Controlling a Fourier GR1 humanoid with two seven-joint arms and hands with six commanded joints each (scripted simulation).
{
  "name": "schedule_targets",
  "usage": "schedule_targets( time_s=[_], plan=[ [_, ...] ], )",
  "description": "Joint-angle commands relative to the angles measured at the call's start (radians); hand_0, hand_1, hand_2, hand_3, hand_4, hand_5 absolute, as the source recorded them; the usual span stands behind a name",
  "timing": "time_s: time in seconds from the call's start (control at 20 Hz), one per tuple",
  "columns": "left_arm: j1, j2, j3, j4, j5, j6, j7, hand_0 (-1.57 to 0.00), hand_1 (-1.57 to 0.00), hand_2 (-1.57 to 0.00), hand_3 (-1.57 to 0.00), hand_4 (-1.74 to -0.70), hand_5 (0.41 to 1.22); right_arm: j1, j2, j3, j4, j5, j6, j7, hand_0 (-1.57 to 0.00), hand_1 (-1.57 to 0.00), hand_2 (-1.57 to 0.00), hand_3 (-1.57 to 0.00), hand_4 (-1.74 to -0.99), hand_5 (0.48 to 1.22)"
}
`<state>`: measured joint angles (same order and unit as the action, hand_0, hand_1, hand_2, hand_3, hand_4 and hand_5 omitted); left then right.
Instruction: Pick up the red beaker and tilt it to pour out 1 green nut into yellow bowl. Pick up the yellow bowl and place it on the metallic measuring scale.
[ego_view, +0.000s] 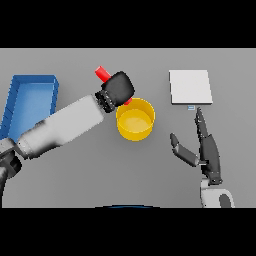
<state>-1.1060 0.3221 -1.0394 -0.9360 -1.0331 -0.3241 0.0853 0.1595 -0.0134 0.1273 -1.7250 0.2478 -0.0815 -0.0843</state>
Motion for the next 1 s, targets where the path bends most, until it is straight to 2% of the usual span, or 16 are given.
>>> schedule_targets(
  time_s=[0.0, 0.15, 0.35, 0.4, 0.45, 0.6, 0.8, 0.85, 0.95],
  plan=[
    [-0.019, 0.004, -0.018, -0.003, -0.014, -0.008, -0.006, -1.57, -1.57, -1.57, -1.55, -1.74, 1.221, -0.007, 0.003, -0.003, 0.009, 0.000, -0.005, 0.005, 0.00, 0.00, 0.00, 0.00, -1.286, 0.618],
    [-0.067, -0.002, -0.060, 0.043, -0.041, 0.014, -0.037, -1.57, -1.57, -1.57, -1.56, -1.74, 1.221, -0.010, -0.001, -0.005, 0.012, 0.010, -0.012, 0.004, 0.00, 0.00, 0.00, 0.00, -1.276, 0.593],
    [-0.132, -0.038, -0.134, 0.096, -0.077, -0.032, -0.060, -1.57, -1.57, -1.57, -1.57, -1.74, 1.221, -0.012, -0.005, -0.003, 0.016, 0.039, -0.032, 0.002, 0.00, 0.00, 0.00, 0.00, -1.236, 0.582],
    [-0.143, -0.035, -0.150, 0.116, -0.083, -0.022, -0.080, -1.57, -1.57, -1.57, -1.57, -1.73, 1.221, 0.002, -0.005, 0.000, 0.006, 0.036, -0.029, -0.015, 0.00, 0.00, 0.00, 0.00, -1.225, 0.583],
    [-0.156, -0.041, -0.171, 0.123, -0.093, -0.031, -0.089, -1.57, -1.57, -1.57, -1.57, -1.74, 1.221, -0.002, -0.006, -0.002, 0.000, 0.034, -0.028, 0.001, 0.00, 0.00, 0.00, 0.00, -1.216, 0.585],
    [-0.179, -0.050, -0.228, 0.131, -0.119, -0.019, -0.109, -1.57, -1.57, -1.57, -1.57, -1.73, 1.221, -0.004, -0.008, 0.004, -0.005, 0.037, -0.021, -0.004, 0.00, 0.00, 0.00, 0.00, -1.206, 0.591],
    [-0.244, -0.038, -0.262, 0.149, -0.125, -0.003, -0.160, -1.57, -1.57, -1.57, -1.57, -1.73, 1.221, 0.001, -0.009, 0.004, 0.002, 0.049, -0.031, -0.008, 0.00, 0.00, 0.00, 0.00, -1.207, 0.594],
    [-0.263, -0.031, -0.258, 0.145, -0.115, -0.017, -0.165, -1.57, -1.57, -1.57, -1.57, -1.73, 1.221, -0.004, -0.006, 0.009, 0.003, 0.056, -0.033, 0.006, 0.00, 0.00, 0.00, 0.00, -1.206, 0.592],
    [-0.314, -0.018, -0.234, 0.181, -0.094, 0.018, -0.184, -1.57, -1.57, -1.57, -1.57, -1.73, 1.221, -0.002, 0.001, 0.013, 0.010, 0.054, -0.034, -0.020, 0.00, 0.00, 0.00, 0.00, -1.209, 0.592]
  ],
)
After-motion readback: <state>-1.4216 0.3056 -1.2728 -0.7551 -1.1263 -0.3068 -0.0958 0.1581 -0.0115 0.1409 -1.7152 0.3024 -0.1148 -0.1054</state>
